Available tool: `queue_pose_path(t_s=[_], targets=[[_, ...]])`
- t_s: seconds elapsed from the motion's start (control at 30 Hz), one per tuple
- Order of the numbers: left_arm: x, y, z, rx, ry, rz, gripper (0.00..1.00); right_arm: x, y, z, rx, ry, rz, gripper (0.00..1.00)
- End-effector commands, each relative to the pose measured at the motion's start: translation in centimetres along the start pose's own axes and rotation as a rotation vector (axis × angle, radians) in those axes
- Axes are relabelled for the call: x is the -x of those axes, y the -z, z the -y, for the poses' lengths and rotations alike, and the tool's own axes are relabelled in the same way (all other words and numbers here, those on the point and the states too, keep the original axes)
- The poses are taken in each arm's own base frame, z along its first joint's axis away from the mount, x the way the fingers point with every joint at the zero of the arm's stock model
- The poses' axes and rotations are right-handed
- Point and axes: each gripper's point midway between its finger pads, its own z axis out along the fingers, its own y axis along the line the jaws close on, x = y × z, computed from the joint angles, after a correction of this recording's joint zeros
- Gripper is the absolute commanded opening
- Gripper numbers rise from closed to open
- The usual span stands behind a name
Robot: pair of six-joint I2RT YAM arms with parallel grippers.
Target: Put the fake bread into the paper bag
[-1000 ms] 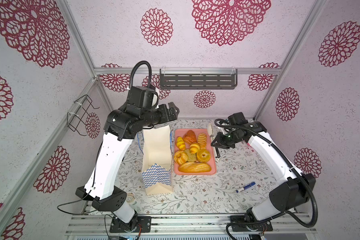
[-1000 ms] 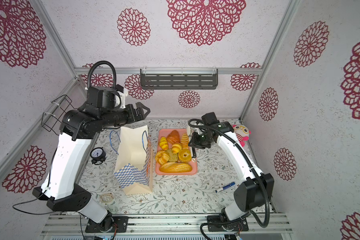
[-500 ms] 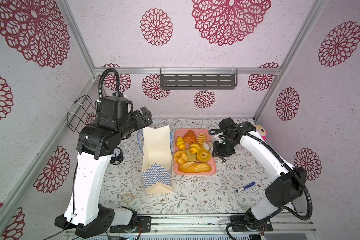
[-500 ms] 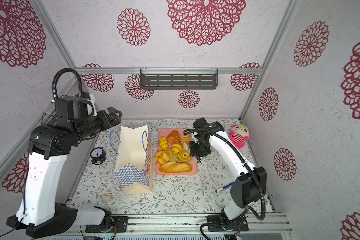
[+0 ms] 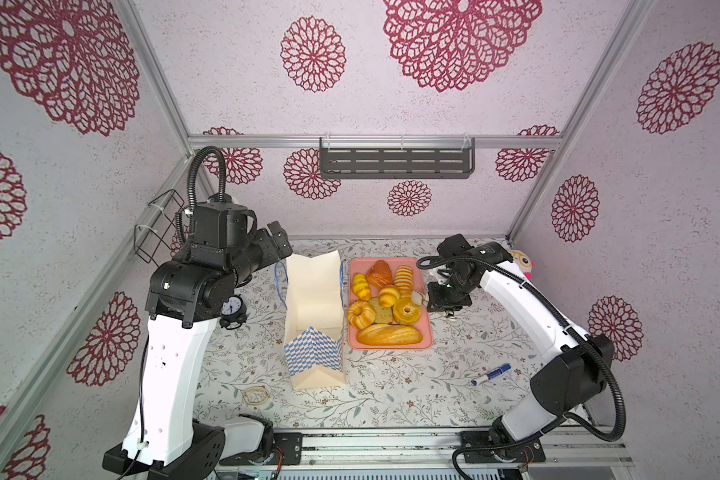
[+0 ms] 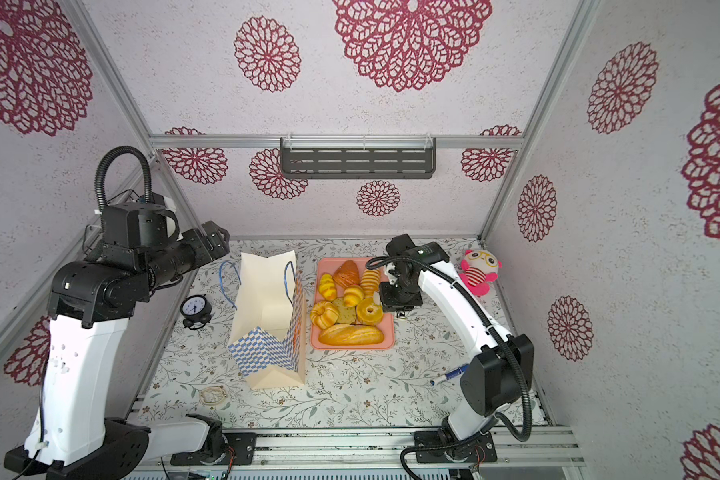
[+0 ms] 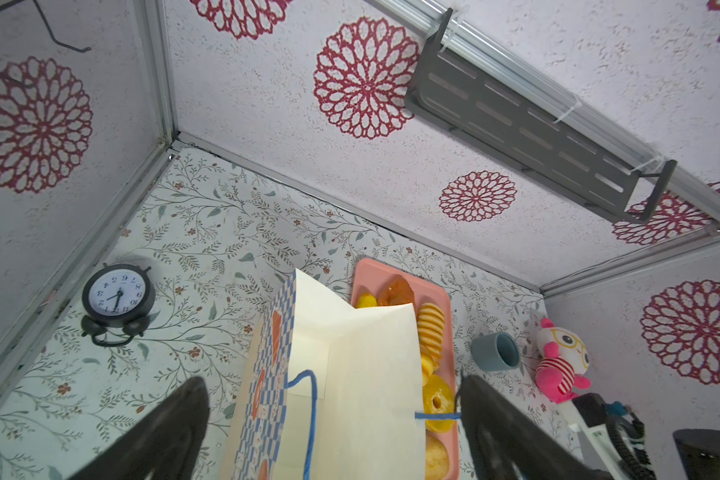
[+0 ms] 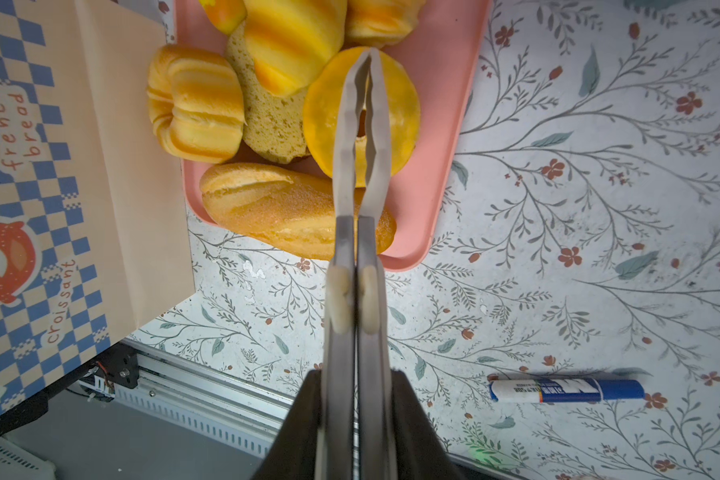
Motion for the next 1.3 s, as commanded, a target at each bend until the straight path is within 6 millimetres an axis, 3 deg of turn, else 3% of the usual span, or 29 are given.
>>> queue_pose_path(t_s=[0.0,0.2,0.6,0.93,1.27], targets=[[-0.5,0.6,-2.7,0.092,-0.019,-0.008,0.98,0.7,1.8,-0.1,-0.013,0.059,0.057,0.26],[-1.6,2.0,-7.3,0.174,0.068,-0.011,0.97,0.9,1.2,-1.1,-0.004,0.118,0.044,0.36],[-7.5,0.7,-11.0,0.241,0.152,-0.073,0.97,3.9,-0.5,-3.3,0.051,0.113,0.026,0.48],[-8.5,0.4,-11.9,0.263,0.156,-0.083,0.97,5.4,-1.7,-4.8,0.065,0.131,0.017,0.53],[-8.9,0.1,-12.2,0.274,0.16,-0.089,0.97,5.1,-4.2,-4.9,0.04,0.141,-0.033,0.53]])
